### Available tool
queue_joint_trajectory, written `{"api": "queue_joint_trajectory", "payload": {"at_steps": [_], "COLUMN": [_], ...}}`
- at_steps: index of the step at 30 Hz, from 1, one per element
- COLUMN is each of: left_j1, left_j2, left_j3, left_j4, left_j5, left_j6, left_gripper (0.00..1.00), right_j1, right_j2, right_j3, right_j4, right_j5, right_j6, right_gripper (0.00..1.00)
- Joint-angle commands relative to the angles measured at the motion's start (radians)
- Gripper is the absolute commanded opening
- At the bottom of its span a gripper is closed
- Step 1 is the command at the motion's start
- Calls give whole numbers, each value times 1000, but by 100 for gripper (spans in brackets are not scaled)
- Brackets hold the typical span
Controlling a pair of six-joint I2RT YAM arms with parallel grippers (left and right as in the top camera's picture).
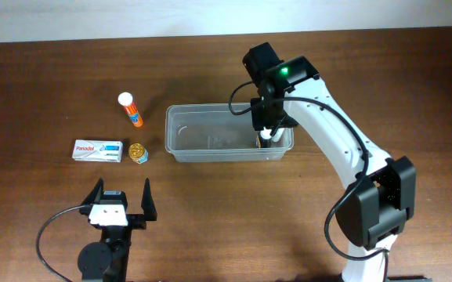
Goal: Pack container
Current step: 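Carry the dark bottle over and lower it into the container, then release the dark bottle and raise the right arm away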
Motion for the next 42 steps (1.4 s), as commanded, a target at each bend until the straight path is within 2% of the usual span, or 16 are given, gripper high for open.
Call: {"api": "queue_joint_trajectory", "payload": {"at_steps": [1,9,16,20,24,27,29,33,42], "left_j1": [6,6,6,6,6,6,6,6,6], "left_j2": [-6,-6,-6,-6,-6,-6,-6,-6,-6], "left_j3": [-8,-8,-8,-8,-8,-8,-8,-8,-8], "left_j4": [0,0,1,1,1,0,0,0,2], "left_j5": [-3,-3,-3,-3,-3,-3,-3,-3,-3], "left_j6": [-3,-3,-3,-3,-3,-3,-3,-3,-3], "left_gripper": [100,100,100,100,100,100,100,100,100], "right_j1": [8,21,74,87,74,48,20,-62,-361], "right_j2": [0,-7,-8,-18,-36,-50,-59,-69,-129], "right_j3": [50,61,90,179,354,491,581,717,728], "right_j4": [-23,-26,-27,-81,-206,-292,-344,-427,-427], "right_j5": [-23,-67,-78,-84,-50,-12,17,85,76], "right_j6": [-9,-12,-70,-70,-69,-67,-61,-52,-50], "right_gripper": [50,50,50,51,52,59,67,99,98]}}
